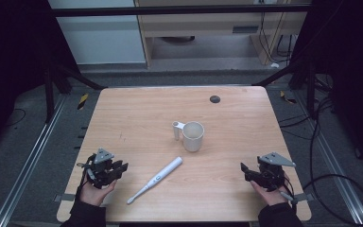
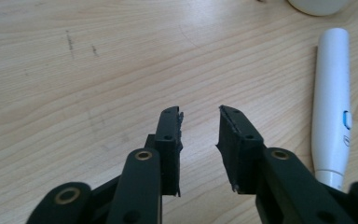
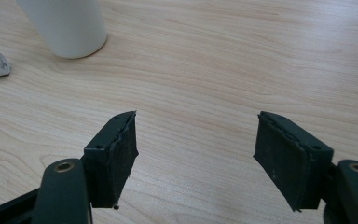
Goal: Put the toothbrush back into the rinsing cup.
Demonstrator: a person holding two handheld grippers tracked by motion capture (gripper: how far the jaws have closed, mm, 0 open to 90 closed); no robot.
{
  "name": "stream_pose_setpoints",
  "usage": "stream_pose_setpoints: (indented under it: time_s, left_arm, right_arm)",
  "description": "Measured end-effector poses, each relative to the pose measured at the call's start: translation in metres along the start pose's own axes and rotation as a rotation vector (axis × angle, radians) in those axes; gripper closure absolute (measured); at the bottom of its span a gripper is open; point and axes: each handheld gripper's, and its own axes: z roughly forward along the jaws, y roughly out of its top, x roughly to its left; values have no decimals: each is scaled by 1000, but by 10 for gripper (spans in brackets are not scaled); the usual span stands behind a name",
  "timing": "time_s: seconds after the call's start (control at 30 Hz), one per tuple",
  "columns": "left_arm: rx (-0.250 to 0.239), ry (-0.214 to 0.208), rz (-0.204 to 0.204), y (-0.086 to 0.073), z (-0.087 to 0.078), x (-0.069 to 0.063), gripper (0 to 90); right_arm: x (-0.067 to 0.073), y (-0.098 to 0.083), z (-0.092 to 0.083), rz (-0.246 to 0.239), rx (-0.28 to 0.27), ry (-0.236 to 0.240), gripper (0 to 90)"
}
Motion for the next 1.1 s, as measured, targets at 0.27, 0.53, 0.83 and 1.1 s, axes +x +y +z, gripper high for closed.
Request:
stream_pose_setpoints:
  time_s: [0.27, 0.53, 0.83, 1.1]
  left_arm:
    - [40, -55, 44, 0, 3, -10, 828]
    - [76, -129, 88, 0, 3, -22, 893]
    - [106, -211, 119, 0, 2, -37, 894]
    - [149, -256, 158, -3, 4, -49, 894]
  right_arm:
    - [1, 0, 1, 0, 9, 7, 297]
    - [0, -1, 2, -4, 17, 8, 297]
    - [0, -1, 3, -9, 24, 8, 297]
    - [0, -2, 3, -7, 27, 7, 298]
